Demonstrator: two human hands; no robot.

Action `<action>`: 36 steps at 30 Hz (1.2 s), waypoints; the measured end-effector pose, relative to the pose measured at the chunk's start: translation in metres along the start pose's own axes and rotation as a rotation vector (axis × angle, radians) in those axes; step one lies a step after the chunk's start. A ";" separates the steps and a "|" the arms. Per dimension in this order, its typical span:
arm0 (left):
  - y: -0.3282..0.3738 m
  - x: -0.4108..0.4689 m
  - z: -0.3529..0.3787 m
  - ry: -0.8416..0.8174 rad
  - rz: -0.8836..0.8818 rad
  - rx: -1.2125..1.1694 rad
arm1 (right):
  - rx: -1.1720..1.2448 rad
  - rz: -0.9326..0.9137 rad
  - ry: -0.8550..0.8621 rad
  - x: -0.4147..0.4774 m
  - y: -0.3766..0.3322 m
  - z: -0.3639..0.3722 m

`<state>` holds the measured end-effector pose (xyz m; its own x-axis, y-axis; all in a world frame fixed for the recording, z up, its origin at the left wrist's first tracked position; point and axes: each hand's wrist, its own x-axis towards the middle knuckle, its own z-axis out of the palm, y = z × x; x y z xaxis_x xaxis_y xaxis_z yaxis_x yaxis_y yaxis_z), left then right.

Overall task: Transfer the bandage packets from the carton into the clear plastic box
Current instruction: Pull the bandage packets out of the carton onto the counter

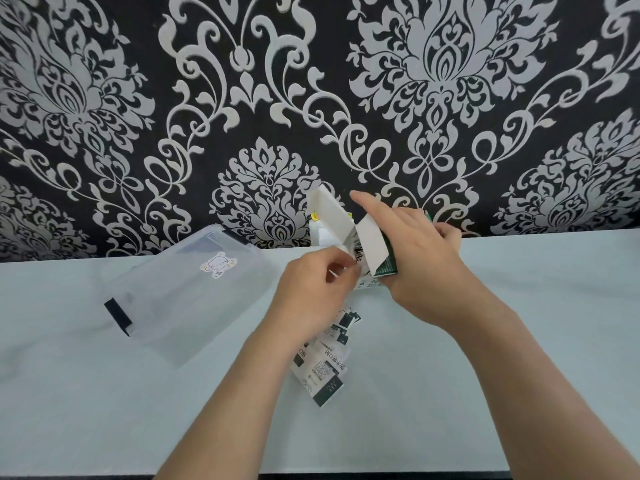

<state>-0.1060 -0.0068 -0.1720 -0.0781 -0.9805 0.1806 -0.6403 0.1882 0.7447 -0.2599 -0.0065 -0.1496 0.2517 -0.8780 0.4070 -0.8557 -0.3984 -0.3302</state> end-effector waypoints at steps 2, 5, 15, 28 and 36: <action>-0.005 0.003 -0.002 0.037 -0.039 -0.100 | 0.030 -0.003 0.010 -0.001 -0.001 0.001; -0.007 0.005 -0.005 0.089 -0.071 -0.191 | 0.055 -0.023 0.018 -0.002 -0.004 0.003; -0.002 0.003 -0.009 0.200 0.000 -0.137 | 0.166 0.045 0.009 -0.001 0.001 0.003; -0.009 -0.005 -0.024 0.022 0.082 0.270 | 0.107 0.073 0.010 -0.004 0.009 -0.004; -0.017 -0.005 -0.018 0.090 0.058 0.321 | 0.183 0.097 0.025 -0.004 0.008 -0.006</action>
<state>-0.0806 -0.0037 -0.1740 -0.0628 -0.9569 0.2837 -0.8460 0.2018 0.4934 -0.2706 -0.0046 -0.1492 0.1590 -0.9087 0.3861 -0.7783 -0.3559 -0.5172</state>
